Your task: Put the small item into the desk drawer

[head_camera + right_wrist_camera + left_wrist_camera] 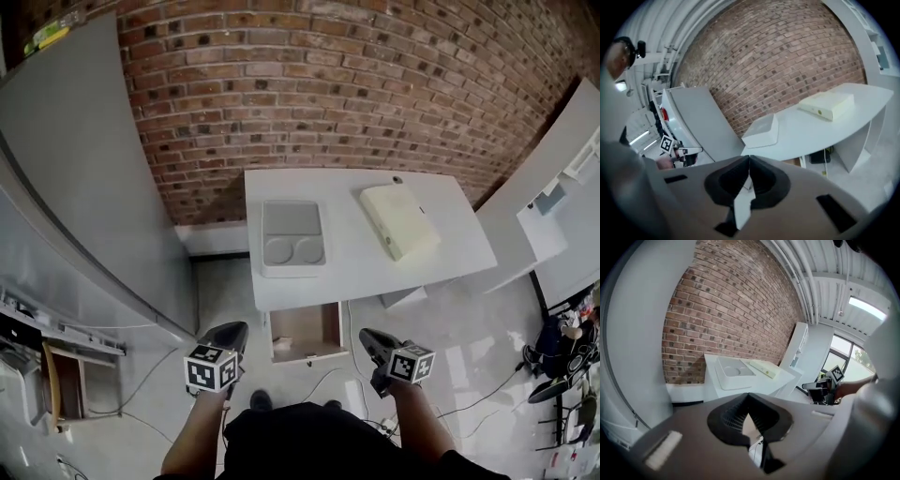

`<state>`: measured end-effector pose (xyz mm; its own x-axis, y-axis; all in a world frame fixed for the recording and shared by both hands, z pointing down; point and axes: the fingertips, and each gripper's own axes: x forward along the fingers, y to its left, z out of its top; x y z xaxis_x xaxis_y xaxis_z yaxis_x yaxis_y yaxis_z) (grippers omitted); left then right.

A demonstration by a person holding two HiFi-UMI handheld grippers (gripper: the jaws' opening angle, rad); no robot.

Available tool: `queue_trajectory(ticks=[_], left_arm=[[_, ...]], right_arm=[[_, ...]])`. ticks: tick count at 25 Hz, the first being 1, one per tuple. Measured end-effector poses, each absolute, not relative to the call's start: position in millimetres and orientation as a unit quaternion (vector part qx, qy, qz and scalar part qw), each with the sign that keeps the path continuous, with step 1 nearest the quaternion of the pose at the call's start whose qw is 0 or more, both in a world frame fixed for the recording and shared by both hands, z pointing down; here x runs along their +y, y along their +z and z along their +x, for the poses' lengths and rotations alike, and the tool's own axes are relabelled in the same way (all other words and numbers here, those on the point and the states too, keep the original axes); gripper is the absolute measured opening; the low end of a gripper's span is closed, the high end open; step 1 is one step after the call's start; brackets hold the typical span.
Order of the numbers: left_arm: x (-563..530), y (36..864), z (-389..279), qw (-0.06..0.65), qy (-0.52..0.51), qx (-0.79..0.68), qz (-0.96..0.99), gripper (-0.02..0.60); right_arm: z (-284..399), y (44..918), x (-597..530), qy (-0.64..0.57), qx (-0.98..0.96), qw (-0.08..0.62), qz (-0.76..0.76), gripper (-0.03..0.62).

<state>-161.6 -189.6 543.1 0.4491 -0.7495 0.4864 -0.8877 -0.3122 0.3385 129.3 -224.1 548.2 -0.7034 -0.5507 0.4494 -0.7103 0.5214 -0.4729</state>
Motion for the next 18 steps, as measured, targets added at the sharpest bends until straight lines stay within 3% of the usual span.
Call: queue_trajectory(ticks=[10,18], left_arm=[[-220,456,-82,0.213,0.102,-0.519,0.822,0.011],[-210,396,-8,0.155,0.086,-0.487,0.855,0.011]], right_arm=[[178,421,-236,0.194,-0.924,0.016,0.329,0.014],[207,366,-216,0.126,-0.943,-0.019,0.307,0.014]])
